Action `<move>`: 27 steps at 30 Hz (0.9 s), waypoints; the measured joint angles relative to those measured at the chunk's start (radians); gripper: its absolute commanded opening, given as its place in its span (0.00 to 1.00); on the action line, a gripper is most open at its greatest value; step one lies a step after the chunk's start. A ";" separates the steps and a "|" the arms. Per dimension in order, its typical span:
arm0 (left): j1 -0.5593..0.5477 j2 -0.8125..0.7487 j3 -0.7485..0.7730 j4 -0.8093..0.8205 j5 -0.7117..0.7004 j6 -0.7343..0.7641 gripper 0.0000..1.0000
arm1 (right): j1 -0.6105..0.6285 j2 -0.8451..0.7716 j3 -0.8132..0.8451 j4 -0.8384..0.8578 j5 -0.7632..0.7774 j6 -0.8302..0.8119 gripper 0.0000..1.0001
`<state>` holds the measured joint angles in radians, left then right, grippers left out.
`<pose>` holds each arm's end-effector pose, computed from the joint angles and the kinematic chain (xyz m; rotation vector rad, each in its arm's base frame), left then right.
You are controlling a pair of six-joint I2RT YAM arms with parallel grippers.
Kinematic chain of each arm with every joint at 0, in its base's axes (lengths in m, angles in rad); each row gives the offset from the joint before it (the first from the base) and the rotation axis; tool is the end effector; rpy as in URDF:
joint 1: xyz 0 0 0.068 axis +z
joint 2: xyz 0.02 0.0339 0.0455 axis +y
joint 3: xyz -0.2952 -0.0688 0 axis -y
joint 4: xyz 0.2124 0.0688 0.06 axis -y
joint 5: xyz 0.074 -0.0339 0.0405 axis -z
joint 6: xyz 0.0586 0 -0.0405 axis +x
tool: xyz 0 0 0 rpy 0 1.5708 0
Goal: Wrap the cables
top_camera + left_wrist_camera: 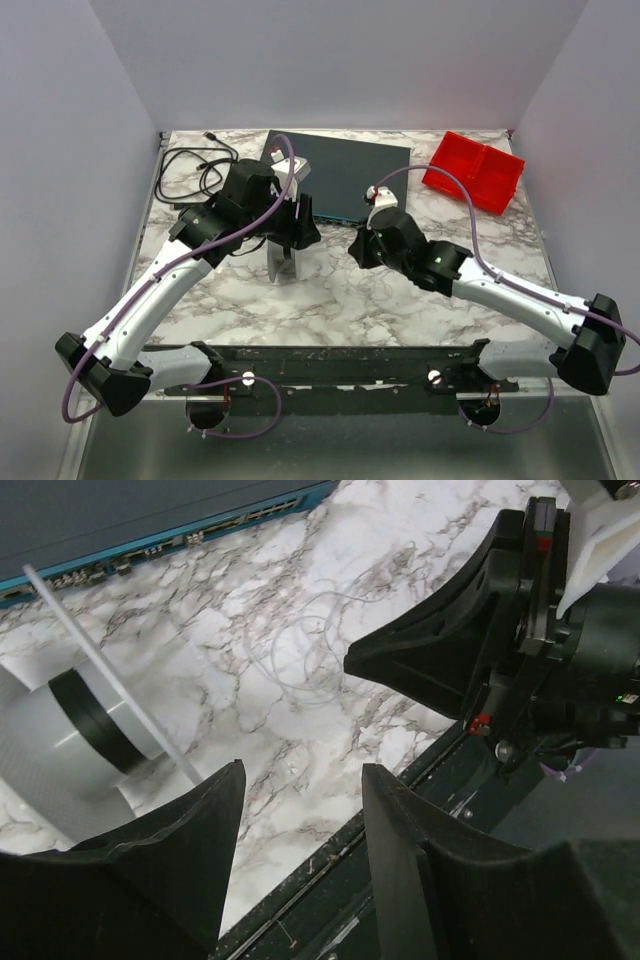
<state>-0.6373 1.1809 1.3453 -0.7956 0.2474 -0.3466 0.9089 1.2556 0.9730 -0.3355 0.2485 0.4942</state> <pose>0.1627 -0.1383 0.4033 0.4765 2.2534 -0.8032 0.1686 0.1929 0.3168 -0.3158 2.1936 0.5255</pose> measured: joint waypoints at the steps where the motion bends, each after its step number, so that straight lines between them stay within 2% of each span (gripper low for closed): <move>1: 0.000 0.002 0.000 0.011 0.019 0.007 0.52 | 0.000 -0.010 0.011 -0.003 -0.008 -0.009 0.01; 4: 0.000 0.017 0.003 0.035 0.049 0.024 0.52 | -0.008 -0.029 0.045 -0.018 -0.023 -0.029 0.02; 9: 0.000 0.045 0.011 0.039 0.056 0.025 0.52 | -0.023 0.016 0.108 -0.089 0.024 -0.011 0.26; 11: 0.000 0.044 0.014 0.038 0.052 0.023 0.52 | -0.027 0.046 0.090 -0.104 0.042 0.010 0.36; 13: 0.000 0.044 0.017 0.038 0.048 0.021 0.52 | -0.028 0.065 0.042 -0.115 0.054 0.031 0.41; 19: 0.000 0.037 0.016 0.027 0.026 0.017 0.52 | -0.028 0.090 -0.034 -0.180 0.097 0.092 0.43; 21: 0.000 0.029 0.015 0.026 0.024 0.016 0.52 | -0.028 0.092 -0.048 -0.182 0.100 0.107 0.48; 23: 0.000 0.021 0.012 0.027 0.021 0.013 0.52 | -0.028 0.076 -0.086 -0.170 0.089 0.110 0.52; 27: 0.000 0.006 -0.002 0.026 0.018 0.008 0.52 | -0.028 0.013 -0.173 -0.156 0.037 0.108 0.52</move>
<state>-0.6373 1.1870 1.3437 -0.7700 0.2653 -0.3382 0.8806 1.2690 0.7998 -0.4915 0.2852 0.6022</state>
